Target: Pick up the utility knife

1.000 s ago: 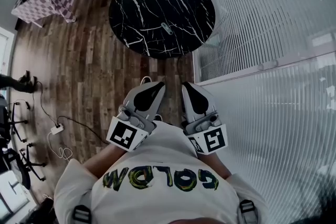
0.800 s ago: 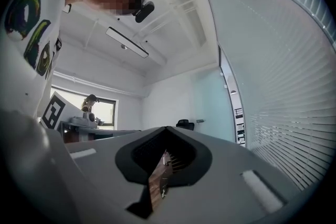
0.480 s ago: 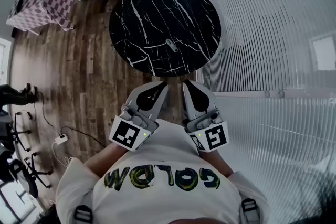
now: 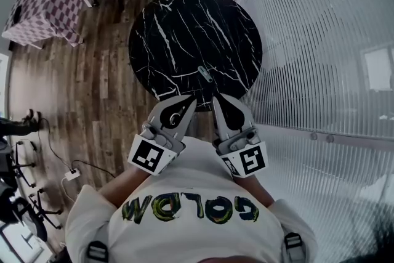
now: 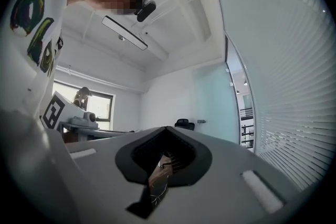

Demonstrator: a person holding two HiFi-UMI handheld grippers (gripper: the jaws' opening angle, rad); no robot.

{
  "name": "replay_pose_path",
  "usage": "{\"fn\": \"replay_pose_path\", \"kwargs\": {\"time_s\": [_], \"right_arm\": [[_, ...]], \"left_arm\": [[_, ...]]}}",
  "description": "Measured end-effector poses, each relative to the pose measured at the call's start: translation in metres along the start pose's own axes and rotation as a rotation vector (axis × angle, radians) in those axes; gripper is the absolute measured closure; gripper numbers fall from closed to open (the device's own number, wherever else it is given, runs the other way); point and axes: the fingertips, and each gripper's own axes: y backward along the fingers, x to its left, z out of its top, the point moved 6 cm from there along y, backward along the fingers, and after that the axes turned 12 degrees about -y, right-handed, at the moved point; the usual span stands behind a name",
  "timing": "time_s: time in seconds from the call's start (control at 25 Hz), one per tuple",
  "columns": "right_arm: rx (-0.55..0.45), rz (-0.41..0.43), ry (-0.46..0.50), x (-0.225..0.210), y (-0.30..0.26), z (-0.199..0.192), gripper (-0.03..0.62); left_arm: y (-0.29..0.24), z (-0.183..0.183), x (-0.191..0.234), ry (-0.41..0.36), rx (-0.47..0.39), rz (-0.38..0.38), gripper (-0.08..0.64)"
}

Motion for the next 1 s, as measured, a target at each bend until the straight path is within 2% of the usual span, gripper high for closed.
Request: {"fn": "replay_pose_path", "kwargs": {"time_s": [0.28,0.56,1.0], "right_arm": [[0.004,-0.026,-0.005,-0.017,-0.03,-0.002,0.591],[0.027,-0.05,-0.008,-0.031,-0.033,-0.009,0.591],[0.134,-0.034,0.0,-0.065,-0.046,-0.031,0.591]], "left_arm": [[-0.02,-0.003,0.031,0.008,0.008,-0.02,0.557],[-0.031,-0.016,0.034,0.031,0.035,-0.034,0.557],[-0.059,-0.04,0.045,0.061,0.09,-0.007,0.557]]}}
